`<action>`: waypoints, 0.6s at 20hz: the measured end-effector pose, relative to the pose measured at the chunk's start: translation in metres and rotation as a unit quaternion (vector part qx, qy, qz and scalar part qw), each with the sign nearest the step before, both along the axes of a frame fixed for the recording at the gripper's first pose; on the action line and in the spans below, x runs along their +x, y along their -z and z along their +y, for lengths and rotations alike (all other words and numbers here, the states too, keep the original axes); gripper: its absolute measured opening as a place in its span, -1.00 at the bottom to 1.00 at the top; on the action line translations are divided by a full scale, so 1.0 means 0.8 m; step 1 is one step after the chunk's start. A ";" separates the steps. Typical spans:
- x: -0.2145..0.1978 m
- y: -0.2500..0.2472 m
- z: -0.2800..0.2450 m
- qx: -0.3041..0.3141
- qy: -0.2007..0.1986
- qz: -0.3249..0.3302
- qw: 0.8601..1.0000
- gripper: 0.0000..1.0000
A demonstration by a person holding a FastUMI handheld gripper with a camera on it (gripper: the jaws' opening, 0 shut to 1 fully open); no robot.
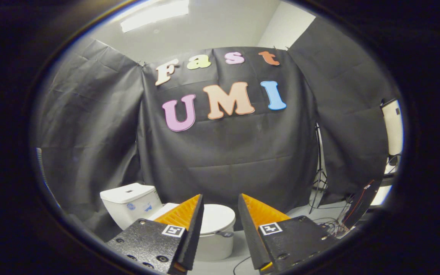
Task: Open the toilet lid.
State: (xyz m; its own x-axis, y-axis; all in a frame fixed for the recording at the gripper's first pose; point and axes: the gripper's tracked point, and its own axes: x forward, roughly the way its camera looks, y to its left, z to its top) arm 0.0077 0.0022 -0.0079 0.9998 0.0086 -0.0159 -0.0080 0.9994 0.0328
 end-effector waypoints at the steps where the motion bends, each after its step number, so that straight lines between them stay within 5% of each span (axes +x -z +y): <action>1: 0.000 0.003 -0.001 0.004 0.001 0.001 1.000 0.06; 12: 0.003 -0.001 -0.007 0.026 0.004 -0.013 1.000 0.07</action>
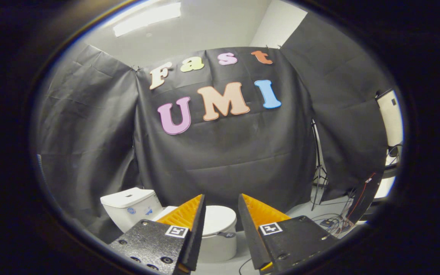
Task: Open the toilet lid.
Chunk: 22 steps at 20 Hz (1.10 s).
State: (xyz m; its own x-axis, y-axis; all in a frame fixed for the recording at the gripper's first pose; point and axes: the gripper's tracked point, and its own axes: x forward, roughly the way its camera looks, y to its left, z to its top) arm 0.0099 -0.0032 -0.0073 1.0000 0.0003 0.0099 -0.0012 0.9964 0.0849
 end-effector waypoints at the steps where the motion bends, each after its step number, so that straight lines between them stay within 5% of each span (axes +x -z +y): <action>1: 0.002 -0.003 0.001 0.007 -0.002 -0.005 1.000 0.07; 9: 0.067 -0.043 -0.010 0.178 0.003 -0.091 0.980 0.06; 22: 0.199 0.151 0.000 0.466 0.041 -0.002 0.884 0.07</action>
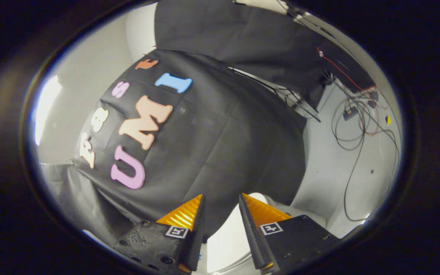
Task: Open the toilet lid.
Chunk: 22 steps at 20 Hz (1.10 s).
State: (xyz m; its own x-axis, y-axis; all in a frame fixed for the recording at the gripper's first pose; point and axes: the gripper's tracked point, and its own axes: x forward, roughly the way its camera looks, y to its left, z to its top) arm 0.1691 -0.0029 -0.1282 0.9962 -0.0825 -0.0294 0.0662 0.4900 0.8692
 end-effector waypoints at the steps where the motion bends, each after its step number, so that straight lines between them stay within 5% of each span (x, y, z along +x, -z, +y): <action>1: 0.003 0.020 0.001 0.013 -0.002 0.010 1.000 0.07; 8: 0.038 0.149 0.011 0.068 -0.051 0.120 0.989 0.07; 13: 0.070 0.178 -0.001 0.117 -0.060 0.130 0.983 0.08; 21: 0.107 0.198 0.017 0.128 -0.114 0.155 0.973 -0.48; 22: 0.102 0.192 0.018 0.123 -0.112 0.152 0.974 -0.67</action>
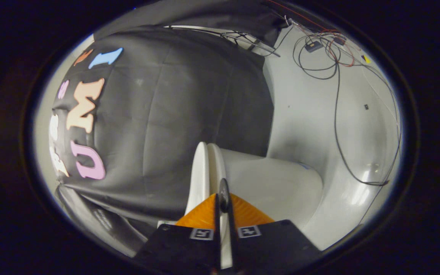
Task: Open the toilet lid.
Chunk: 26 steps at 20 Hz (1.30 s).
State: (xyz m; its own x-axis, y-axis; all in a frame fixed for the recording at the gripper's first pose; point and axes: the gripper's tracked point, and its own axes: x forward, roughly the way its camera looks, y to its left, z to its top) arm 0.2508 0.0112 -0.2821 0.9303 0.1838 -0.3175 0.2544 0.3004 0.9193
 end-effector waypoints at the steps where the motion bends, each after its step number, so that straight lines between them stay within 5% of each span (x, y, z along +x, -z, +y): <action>1: 0.004 -0.002 0.002 -0.006 -0.007 -0.003 1.000 -0.86; 15: 0.002 -0.176 0.078 -0.179 -0.021 -0.103 0.978 -0.89; 21: 0.001 -0.276 0.172 -0.281 -0.070 -0.155 0.945 -0.89; 26: -0.003 -0.316 0.233 -0.378 -0.096 -0.133 0.911 -0.84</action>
